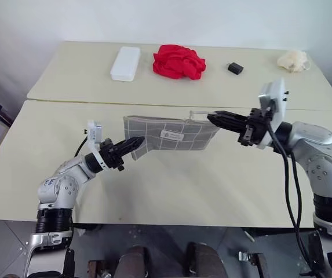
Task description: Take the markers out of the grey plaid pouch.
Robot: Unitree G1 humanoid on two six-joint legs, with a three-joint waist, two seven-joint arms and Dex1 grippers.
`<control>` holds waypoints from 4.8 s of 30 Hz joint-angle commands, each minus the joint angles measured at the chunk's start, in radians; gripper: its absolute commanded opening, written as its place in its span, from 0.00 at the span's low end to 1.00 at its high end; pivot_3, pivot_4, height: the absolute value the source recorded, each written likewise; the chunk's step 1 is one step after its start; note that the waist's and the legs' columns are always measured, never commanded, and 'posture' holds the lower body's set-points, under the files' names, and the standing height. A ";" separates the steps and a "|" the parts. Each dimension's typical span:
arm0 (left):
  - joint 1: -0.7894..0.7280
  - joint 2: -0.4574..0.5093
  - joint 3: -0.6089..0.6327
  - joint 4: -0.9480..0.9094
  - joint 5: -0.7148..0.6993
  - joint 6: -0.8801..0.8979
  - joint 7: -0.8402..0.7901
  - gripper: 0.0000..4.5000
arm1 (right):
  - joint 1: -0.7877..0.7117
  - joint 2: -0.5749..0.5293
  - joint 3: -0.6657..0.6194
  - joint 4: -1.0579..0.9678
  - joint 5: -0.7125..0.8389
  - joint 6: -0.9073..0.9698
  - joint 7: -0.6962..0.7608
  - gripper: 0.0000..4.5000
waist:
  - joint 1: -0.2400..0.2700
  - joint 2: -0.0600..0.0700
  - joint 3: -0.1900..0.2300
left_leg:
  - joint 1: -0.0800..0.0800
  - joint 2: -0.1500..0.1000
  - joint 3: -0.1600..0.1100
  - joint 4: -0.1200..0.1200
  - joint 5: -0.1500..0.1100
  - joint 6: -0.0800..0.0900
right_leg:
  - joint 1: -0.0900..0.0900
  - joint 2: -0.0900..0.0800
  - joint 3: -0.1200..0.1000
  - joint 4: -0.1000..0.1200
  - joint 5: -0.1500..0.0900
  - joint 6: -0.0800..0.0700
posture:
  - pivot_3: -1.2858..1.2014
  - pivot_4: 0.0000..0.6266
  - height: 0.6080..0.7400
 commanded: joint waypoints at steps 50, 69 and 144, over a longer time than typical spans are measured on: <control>0.042 -0.097 -0.248 0.118 0.397 -0.776 -0.298 0.00 | 0.209 -0.330 -0.148 -0.356 0.297 0.244 0.070 0.01 | 0.024 0.001 0.000 | 0.000 0.001 -0.008 0.012 -0.003 0.004 | 0.003 0.000 0.003 0.001 0.002 0.003 | 0.52 0.24 1.00; 0.066 -0.107 -0.277 0.070 0.419 -0.813 -0.254 0.00 | -0.011 -0.206 -0.008 -0.302 0.467 0.571 -0.253 0.01 | 0.023 0.001 0.000 | -0.003 0.001 -0.009 0.012 -0.003 0.005 | 0.003 0.000 0.001 0.000 0.002 0.003 | 0.52 0.24 1.00; 0.043 -0.152 -0.297 0.031 0.411 -0.740 -0.188 0.00 | -0.044 -0.288 0.510 -0.304 -0.632 -0.098 -0.116 0.89 | 0.020 0.001 0.000 | -0.005 0.001 -0.001 0.013 -0.003 0.005 | 0.000 0.000 0.001 -0.001 0.003 0.004 | 0.52 0.24 1.00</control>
